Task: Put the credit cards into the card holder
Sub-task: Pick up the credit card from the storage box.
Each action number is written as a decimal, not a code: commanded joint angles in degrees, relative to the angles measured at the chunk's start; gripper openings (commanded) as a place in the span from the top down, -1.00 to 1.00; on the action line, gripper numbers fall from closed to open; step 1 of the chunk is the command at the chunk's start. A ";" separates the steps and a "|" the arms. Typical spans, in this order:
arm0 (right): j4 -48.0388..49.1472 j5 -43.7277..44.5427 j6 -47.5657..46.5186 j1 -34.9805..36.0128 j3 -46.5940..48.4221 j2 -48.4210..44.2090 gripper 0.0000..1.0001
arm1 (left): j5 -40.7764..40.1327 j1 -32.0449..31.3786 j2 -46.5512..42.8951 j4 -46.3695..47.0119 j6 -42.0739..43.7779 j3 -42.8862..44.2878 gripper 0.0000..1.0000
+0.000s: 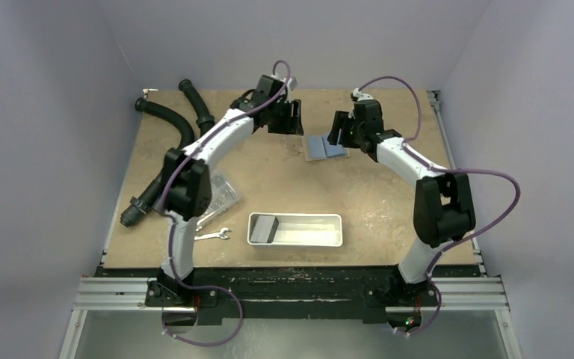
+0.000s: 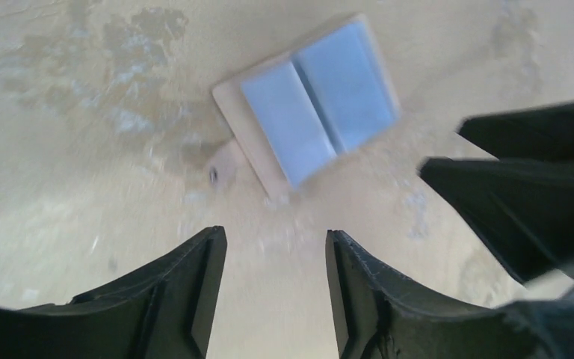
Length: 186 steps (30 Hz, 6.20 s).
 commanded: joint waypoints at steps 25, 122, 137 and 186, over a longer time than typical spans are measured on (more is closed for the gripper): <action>4.45 -8.18 39.02 39.15 -31.42 -36.04 -0.58 | -11.03 0.18 -55.90 6.10 7.80 -52.69 -0.41; 14.99 -9.17 41.67 39.09 -30.74 -15.44 0.23 | -10.17 3.20 -58.10 11.48 10.17 -59.72 -0.43; 20.08 -11.76 43.53 38.83 -29.51 -10.88 -0.27 | -10.01 3.20 -58.18 11.53 10.26 -59.91 -0.44; 23.44 -12.07 45.08 38.85 -32.52 -15.12 0.81 | -8.76 3.20 -57.28 11.83 10.28 -60.14 -0.44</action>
